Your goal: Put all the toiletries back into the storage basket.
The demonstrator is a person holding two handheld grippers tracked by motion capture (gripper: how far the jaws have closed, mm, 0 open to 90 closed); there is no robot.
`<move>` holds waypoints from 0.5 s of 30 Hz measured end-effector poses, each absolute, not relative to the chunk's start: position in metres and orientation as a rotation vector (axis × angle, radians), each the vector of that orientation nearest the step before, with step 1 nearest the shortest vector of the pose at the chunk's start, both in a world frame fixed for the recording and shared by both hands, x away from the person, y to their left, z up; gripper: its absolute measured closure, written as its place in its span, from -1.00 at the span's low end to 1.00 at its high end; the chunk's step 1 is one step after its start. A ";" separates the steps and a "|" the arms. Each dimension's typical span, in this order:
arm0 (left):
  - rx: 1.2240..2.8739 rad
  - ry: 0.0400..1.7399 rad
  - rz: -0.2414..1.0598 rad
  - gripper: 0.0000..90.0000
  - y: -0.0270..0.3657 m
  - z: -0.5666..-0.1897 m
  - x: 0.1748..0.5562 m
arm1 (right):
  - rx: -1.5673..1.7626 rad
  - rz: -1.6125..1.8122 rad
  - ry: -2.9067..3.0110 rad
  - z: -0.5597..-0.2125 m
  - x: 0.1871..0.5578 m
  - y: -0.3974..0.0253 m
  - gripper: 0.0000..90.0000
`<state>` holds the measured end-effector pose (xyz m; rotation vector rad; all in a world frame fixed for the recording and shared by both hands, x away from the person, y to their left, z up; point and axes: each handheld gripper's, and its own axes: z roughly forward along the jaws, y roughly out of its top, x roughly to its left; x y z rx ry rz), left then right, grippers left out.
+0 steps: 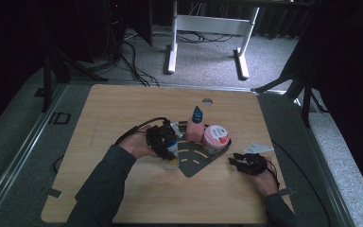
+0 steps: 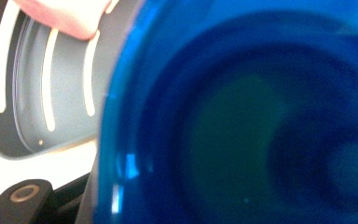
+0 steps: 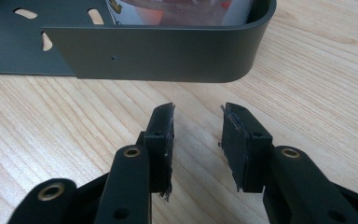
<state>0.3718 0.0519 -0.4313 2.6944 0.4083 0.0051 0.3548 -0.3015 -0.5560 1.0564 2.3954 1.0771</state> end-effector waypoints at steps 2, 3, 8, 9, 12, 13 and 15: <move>2.692 0.398 -0.002 0.23 0.047 -0.431 0.373 | 1.056 1.077 2.396 -0.556 0.355 -0.301 0.42; 2.691 0.394 -0.003 0.23 0.045 -0.431 0.373 | 1.055 1.077 2.396 -0.556 0.355 -0.302 0.42; 2.683 0.396 -0.005 0.23 0.034 -0.431 0.376 | 1.056 1.078 2.396 -0.556 0.355 -0.302 0.42; 2.684 0.398 0.002 0.23 0.033 -0.430 0.377 | 1.055 1.078 2.397 -0.556 0.355 -0.302 0.42; 2.678 0.400 0.004 0.23 0.029 -0.431 0.378 | 1.055 1.077 2.397 -0.556 0.355 -0.302 0.42; 2.674 0.403 0.007 0.23 0.028 -0.431 0.379 | 1.054 1.077 2.397 -0.556 0.355 -0.302 0.42; 2.672 0.409 0.020 0.23 0.026 -0.430 0.380 | 1.054 1.078 2.396 -0.556 0.355 -0.302 0.42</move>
